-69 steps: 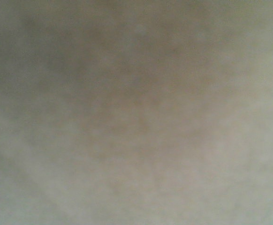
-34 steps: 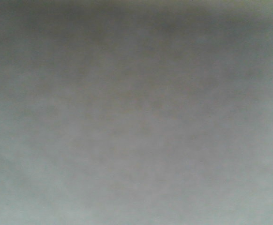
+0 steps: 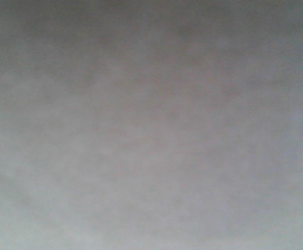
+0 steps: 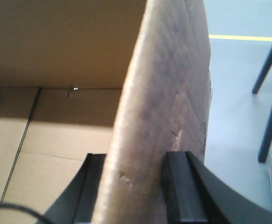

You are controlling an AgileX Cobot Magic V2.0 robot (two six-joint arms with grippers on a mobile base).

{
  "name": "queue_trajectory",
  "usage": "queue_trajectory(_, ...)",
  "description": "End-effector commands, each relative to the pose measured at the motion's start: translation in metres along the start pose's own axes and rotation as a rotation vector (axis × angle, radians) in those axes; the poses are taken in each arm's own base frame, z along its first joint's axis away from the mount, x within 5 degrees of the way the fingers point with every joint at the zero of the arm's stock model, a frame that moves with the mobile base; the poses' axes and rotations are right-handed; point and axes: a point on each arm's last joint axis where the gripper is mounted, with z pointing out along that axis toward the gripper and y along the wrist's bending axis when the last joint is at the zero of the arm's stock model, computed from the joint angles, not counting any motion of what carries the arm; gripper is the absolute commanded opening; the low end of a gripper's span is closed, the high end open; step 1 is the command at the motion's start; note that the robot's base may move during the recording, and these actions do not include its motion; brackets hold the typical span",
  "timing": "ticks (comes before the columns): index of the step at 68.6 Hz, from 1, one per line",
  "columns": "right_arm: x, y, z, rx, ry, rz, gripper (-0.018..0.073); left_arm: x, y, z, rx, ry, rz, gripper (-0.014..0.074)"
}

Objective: Grab box from left shelf to table start
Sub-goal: 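Hold the box with both grippers while the base drives to the table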

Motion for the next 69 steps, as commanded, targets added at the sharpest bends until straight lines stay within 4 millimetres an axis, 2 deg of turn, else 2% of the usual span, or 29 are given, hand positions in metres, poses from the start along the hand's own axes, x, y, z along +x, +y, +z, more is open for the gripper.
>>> queue_trajectory(1,-0.0237,0.002,-0.0089,-0.008,-0.205,-0.023,0.0057,-0.017,-0.0034,-0.0065,0.018,-0.141,0.012,-0.0092)
queue_trajectory(69,-0.0232,0.0018,-0.009,-0.007,-0.201,-0.023,0.0057,-0.0162,-0.0033,-0.0057,0.019,-0.136,0.01,-0.0092)
